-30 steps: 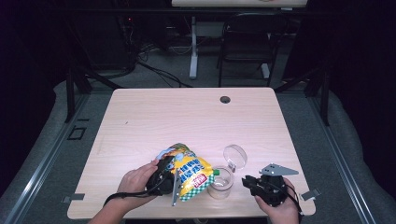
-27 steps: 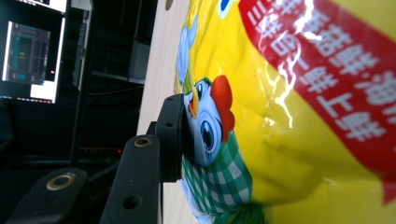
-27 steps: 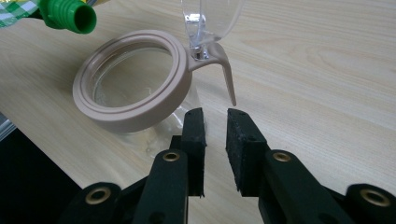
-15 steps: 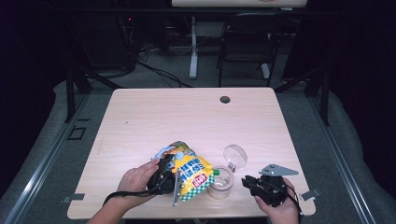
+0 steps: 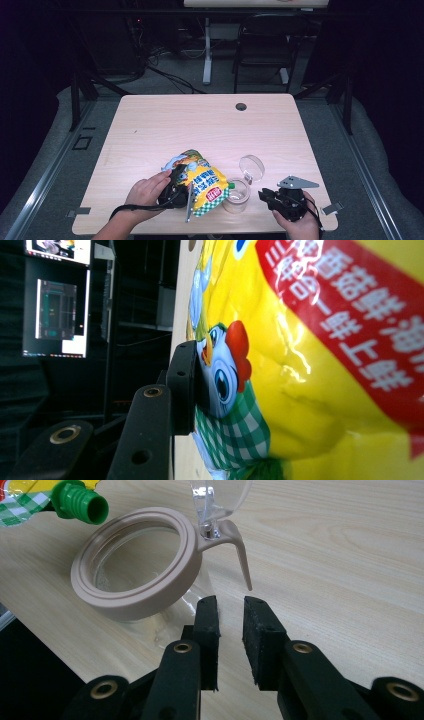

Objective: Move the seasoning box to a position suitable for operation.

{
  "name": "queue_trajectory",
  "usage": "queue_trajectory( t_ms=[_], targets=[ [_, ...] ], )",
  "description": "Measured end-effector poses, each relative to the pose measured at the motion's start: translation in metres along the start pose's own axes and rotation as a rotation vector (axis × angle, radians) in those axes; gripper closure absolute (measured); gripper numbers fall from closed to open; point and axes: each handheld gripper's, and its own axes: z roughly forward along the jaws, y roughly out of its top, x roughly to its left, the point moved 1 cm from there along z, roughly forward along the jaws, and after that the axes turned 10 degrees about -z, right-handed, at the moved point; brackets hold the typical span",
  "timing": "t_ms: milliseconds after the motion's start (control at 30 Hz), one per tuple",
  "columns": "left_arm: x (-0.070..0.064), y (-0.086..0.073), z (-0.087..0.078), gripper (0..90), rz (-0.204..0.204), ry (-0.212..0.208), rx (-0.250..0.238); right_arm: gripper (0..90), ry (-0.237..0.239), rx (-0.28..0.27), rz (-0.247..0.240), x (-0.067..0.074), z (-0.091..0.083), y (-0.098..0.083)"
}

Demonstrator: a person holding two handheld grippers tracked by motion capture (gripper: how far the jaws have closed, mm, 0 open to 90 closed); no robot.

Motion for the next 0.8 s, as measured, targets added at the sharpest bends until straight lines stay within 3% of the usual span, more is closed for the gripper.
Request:
queue_trajectory(
  t_ms=[800],
  targets=[
    [-0.0024,0.0043,-0.0005,62.9,0.065,0.046,-0.002,76.2,0.002,-0.001,0.003,-0.0020,0.0003,-0.0016]
  ],
)
